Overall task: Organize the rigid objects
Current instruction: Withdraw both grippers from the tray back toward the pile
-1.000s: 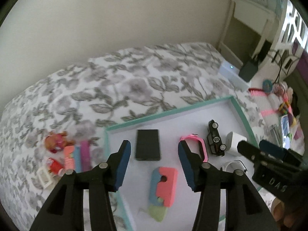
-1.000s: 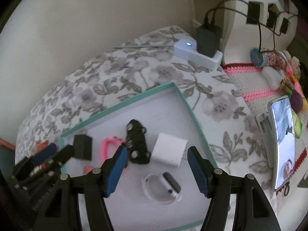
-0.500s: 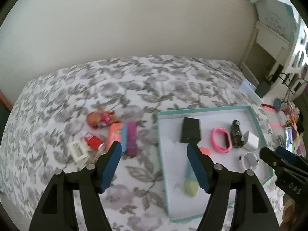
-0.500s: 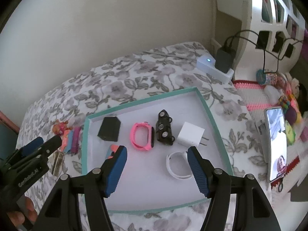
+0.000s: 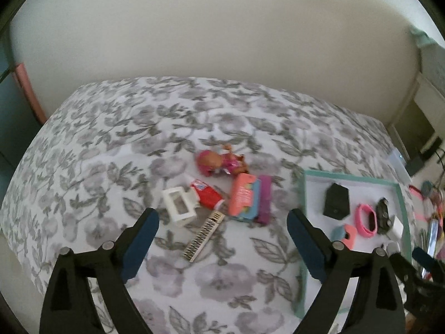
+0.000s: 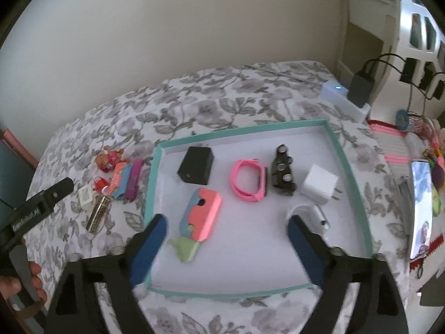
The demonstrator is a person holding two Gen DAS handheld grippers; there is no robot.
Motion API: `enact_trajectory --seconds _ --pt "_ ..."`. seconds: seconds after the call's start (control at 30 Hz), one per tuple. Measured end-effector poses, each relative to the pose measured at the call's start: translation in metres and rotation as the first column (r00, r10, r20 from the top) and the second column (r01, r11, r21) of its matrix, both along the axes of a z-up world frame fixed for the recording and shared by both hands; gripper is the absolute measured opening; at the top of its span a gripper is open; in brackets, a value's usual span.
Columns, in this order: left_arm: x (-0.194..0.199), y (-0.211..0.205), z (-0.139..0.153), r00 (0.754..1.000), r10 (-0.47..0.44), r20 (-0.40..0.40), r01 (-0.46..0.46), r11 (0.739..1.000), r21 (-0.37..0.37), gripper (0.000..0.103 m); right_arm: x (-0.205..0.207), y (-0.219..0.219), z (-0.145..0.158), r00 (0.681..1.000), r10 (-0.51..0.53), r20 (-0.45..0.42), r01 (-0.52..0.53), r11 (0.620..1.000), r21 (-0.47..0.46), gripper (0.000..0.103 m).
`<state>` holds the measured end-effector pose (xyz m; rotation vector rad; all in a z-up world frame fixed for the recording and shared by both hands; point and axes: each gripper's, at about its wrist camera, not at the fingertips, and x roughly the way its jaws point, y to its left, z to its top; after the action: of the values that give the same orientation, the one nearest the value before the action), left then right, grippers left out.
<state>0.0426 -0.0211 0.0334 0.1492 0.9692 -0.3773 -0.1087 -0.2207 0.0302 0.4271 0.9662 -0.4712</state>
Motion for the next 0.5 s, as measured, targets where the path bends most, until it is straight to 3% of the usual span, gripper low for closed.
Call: enact_trajectory --seconds 0.27,0.5 --pt "0.021 0.032 -0.003 0.997 0.077 0.010 -0.076 0.997 -0.033 0.094 0.018 0.019 -0.002 0.998 0.056 0.014 -0.056 0.998 -0.017 0.103" --pt "0.040 0.060 0.000 0.989 0.140 0.055 -0.137 0.989 -0.050 0.094 0.038 0.034 0.008 0.993 0.080 0.089 -0.076 0.996 -0.046 0.103"
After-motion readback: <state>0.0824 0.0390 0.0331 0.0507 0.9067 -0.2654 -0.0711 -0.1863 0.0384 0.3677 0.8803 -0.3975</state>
